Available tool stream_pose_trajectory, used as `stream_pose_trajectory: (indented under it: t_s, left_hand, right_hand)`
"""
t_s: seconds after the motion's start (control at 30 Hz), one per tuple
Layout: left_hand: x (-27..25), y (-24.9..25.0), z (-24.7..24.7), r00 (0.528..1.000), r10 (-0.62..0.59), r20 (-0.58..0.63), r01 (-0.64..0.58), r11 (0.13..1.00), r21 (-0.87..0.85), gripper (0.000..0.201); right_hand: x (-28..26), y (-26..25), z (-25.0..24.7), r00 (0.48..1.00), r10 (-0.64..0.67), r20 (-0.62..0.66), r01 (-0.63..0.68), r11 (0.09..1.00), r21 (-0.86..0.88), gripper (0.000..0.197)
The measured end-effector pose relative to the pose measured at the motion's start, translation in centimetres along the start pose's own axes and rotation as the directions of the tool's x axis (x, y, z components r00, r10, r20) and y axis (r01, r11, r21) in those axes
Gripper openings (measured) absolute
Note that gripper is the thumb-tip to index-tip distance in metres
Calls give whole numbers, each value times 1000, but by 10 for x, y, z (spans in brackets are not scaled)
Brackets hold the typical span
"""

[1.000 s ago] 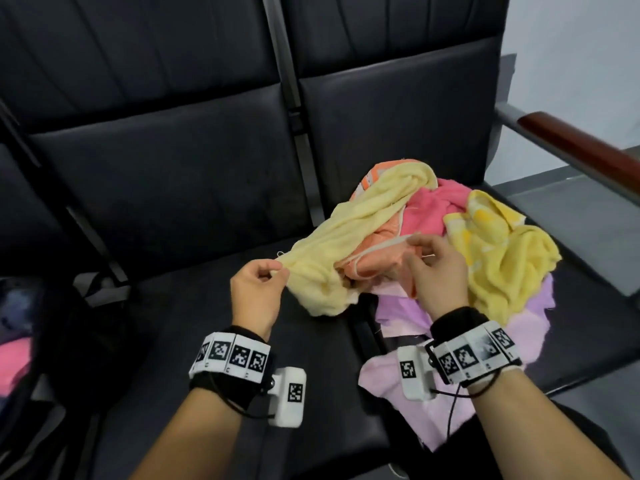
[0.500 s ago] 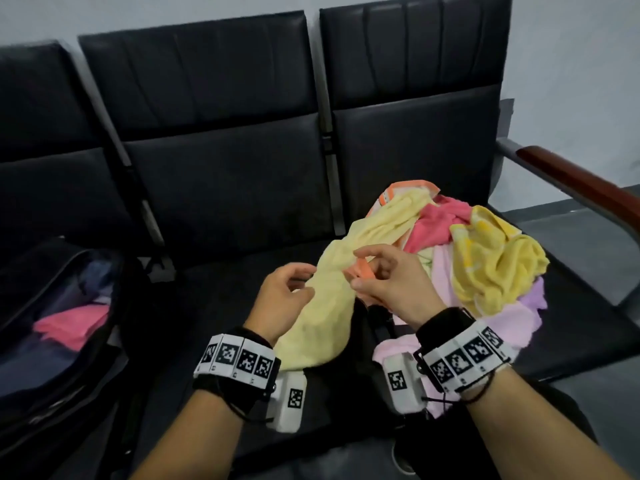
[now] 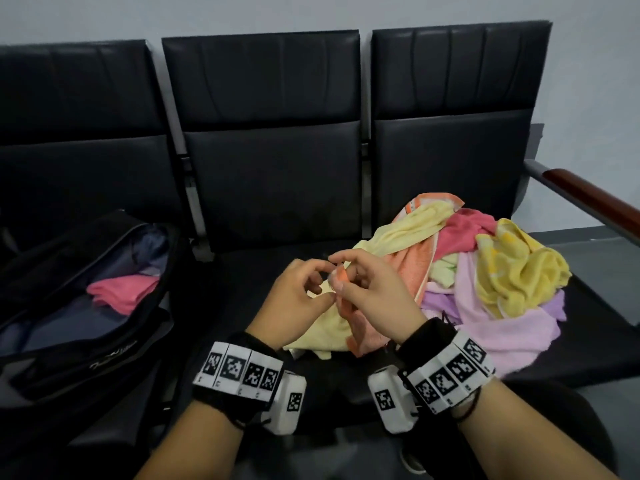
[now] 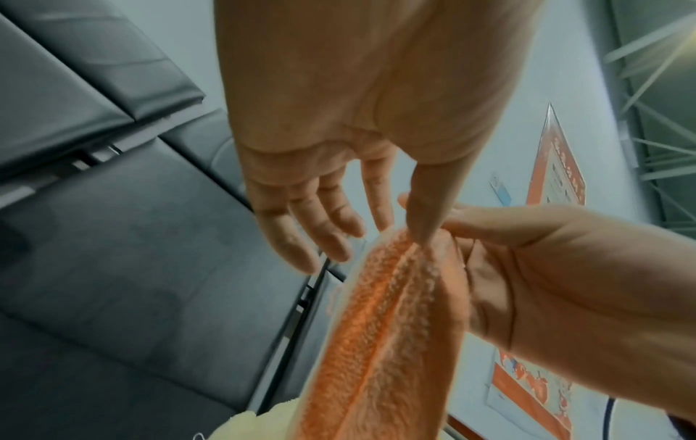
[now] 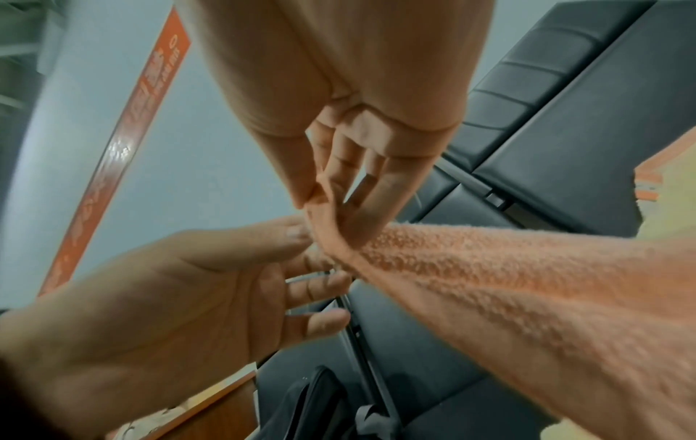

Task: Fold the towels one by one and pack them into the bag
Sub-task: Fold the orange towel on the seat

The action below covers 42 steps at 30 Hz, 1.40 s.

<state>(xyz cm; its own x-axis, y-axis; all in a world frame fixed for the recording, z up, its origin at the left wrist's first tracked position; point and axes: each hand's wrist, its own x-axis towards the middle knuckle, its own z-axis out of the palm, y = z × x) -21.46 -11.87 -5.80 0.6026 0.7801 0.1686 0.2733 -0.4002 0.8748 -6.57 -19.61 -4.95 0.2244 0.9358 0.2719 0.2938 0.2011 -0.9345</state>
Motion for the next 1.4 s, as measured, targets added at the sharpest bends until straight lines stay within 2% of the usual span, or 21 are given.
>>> stream_pose_trajectory:
  t_s: [0.1, 0.17, 0.33, 0.5, 0.63, 0.8, 0.87, 0.97, 1.07, 1.17, 1.2, 1.27, 1.33, 1.4]
  left_hand:
    - [-18, -2, -17, 998, -23, 58, 30, 991, -132, 39]
    - [-27, -5, -24, 997, -16, 82, 29, 987, -158, 39]
    - [-37, -18, -30, 999, -33, -44, 28, 994, -105, 18]
    - [-40, -25, -23, 996, -41, -78, 29, 989, -146, 18]
    - [-41, -27, -15, 989, -148, -8, 137, 939, -316, 16]
    - [-38, -29, -6, 986, -161, 35, 162, 915, -370, 19]
    - [-36, -29, -4, 987, -152, 40, 156, 905, -395, 16]
    - [-35, -30, -5, 990, -124, 68, 141, 891, -431, 4]
    - [-34, -30, -5, 990, -113, 88, 141, 886, -441, 5]
    - [-32, -27, -6, 993, -110, 41, 117, 922, -370, 8]
    - [-31, -25, -7, 994, -106, 19, 106, 933, -343, 8]
    - [-31, -20, -12, 997, -80, -11, 73, 951, -301, 9]
    - [-31, -13, -20, 1000, -24, -12, 20, 965, -262, 10]
    - [-32, -7, -28, 999, 34, 17, -29, 972, -232, 10]
  right_hand:
    - [-4, -2, 20, 1000, -16, -9, 16, 1000, -17, 30]
    - [-5, -4, 31, 1000, -14, 26, 15, 999, -38, 28]
    - [-7, -7, 52, 988, -62, 141, 82, 986, -146, 27]
    - [-15, -6, 61, 961, -92, 262, 161, 953, -255, 35]
    - [-18, -4, 52, 957, -9, 291, 63, 982, -176, 44]
    - [-17, 3, 46, 965, 10, 262, 66, 957, -281, 42]
    - [-16, 5, 45, 968, 39, 246, 20, 973, -230, 41]
    - [-13, 8, 39, 972, 100, 211, -90, 994, -59, 39]
    - [-9, 12, 34, 967, 149, 208, -169, 982, 81, 42]
    - [-5, 19, 30, 964, 211, 164, -239, 956, 173, 36]
    - [-3, 22, 27, 968, 219, 125, -236, 961, 147, 33]
    - [0, 23, 19, 984, 164, 66, -163, 986, -18, 31]
    - [2, 20, 14, 989, 60, 139, -33, 982, -186, 35]
    - [3, 14, 12, 969, -1, 248, 57, 974, -219, 29]
